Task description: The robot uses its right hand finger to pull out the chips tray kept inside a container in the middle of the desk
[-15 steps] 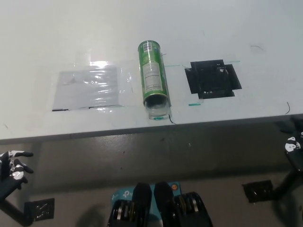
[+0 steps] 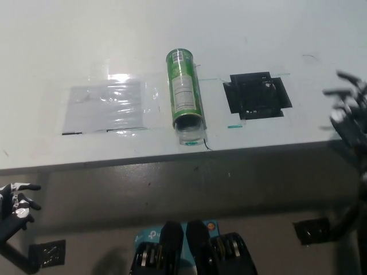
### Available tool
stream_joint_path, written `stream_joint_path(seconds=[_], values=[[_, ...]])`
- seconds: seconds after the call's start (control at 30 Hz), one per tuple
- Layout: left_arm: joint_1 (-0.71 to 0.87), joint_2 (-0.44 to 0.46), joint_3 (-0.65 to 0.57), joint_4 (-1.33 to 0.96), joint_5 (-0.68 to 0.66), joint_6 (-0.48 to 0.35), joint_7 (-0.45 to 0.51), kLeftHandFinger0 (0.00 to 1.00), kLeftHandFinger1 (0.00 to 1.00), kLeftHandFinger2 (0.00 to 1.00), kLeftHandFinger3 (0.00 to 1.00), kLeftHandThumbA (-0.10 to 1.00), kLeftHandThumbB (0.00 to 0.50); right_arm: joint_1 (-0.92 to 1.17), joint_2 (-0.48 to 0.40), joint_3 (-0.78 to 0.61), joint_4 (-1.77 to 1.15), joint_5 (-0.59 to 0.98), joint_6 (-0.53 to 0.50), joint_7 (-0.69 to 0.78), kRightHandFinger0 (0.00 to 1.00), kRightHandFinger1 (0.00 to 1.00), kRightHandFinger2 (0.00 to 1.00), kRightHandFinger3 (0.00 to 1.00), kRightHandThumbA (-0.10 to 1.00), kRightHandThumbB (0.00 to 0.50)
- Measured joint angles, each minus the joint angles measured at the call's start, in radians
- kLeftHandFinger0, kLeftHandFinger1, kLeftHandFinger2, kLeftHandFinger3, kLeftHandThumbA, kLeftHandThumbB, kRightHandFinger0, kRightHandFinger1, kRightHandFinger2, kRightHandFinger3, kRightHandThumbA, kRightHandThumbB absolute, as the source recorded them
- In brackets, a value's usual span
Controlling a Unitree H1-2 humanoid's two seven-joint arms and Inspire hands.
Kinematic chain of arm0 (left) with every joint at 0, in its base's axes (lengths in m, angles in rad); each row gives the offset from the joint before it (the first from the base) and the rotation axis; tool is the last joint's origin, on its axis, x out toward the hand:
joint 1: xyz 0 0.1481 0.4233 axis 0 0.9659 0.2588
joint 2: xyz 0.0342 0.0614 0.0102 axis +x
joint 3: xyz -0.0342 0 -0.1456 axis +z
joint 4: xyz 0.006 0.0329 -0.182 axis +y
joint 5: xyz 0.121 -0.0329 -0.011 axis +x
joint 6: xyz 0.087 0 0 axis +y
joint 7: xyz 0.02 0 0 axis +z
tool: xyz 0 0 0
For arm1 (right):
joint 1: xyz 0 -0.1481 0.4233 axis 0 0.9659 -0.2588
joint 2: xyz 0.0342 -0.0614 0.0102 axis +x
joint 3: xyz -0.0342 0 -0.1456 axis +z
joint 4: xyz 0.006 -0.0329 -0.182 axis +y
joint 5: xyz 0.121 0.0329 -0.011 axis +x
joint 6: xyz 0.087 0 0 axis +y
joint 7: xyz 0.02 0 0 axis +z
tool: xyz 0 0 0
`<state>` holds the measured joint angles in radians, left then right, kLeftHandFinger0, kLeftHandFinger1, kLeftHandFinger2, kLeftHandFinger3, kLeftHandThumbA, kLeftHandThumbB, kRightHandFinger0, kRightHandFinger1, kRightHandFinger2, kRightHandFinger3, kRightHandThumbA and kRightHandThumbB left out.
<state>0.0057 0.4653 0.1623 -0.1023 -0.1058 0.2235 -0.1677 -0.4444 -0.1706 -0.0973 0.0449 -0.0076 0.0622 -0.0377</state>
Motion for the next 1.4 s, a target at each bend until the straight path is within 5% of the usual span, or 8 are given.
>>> stream_joint_path(seconds=[0.27, 0.37, 0.43, 0.53, 0.6, 0.77, 0.83, 1.4], values=[[0.003, 0.000, 0.001, 0.000, -0.001, 0.000, 0.000, 0.24, 0.28, 0.38, 0.59, 0.05, 0.000, -0.117, -0.003, 0.163, 0.055, -0.026, 0.002, 0.066, 0.08, 0.13, 0.67, 0.79, -0.10, 0.216], [0.003, 0.000, 0.002, 0.000, -0.001, 0.000, 0.000, 0.25, 0.29, 0.38, 0.58, 0.04, 0.000, -0.147, -0.012, 0.214, 0.081, -0.042, 0.005, 0.097, 0.36, 0.45, 0.72, 0.78, -0.10, 0.224], [0.003, 0.000, 0.002, 0.000, -0.002, 0.000, 0.000, 0.26, 0.29, 0.38, 0.59, 0.05, 0.000, -0.175, -0.019, 0.251, 0.116, -0.049, 0.012, 0.123, 0.39, 0.46, 0.75, 0.79, -0.10, 0.229], [0.003, 0.000, 0.002, 0.000, -0.001, 0.000, 0.000, 0.25, 0.29, 0.38, 0.59, 0.06, 0.000, -0.204, -0.027, 0.289, 0.165, -0.067, 0.012, 0.147, 0.18, 0.12, 0.73, 0.79, -0.10, 0.241], [0.003, 0.000, 0.002, 0.000, -0.001, 0.000, -0.001, 0.25, 0.29, 0.39, 0.60, 0.03, 0.000, -0.221, -0.034, 0.319, 0.191, -0.086, 0.012, 0.163, 0.33, 0.10, 0.74, 0.81, -0.10, 0.244], [0.003, 0.000, 0.004, -0.002, -0.001, 0.004, -0.007, 0.24, 0.28, 0.38, 0.59, 0.03, 0.000, -0.243, -0.043, 0.371, 0.248, -0.122, 0.011, 0.194, 0.18, 0.06, 0.76, 0.83, -0.10, 0.234], [0.003, 0.001, 0.005, -0.002, -0.001, 0.005, -0.011, 0.25, 0.29, 0.38, 0.59, 0.04, 0.000, -0.249, -0.044, 0.387, 0.270, -0.134, 0.007, 0.204, 0.00, 0.00, 0.74, 0.80, -0.10, 0.238], [-0.002, 0.016, 0.008, -0.004, 0.000, 0.011, -0.030, 0.25, 0.29, 0.37, 0.57, 0.06, 0.000, -0.283, -0.030, 0.486, 0.491, -0.250, -0.197, 0.217, 0.00, 0.00, 0.71, 0.72, -0.10, 0.226]])
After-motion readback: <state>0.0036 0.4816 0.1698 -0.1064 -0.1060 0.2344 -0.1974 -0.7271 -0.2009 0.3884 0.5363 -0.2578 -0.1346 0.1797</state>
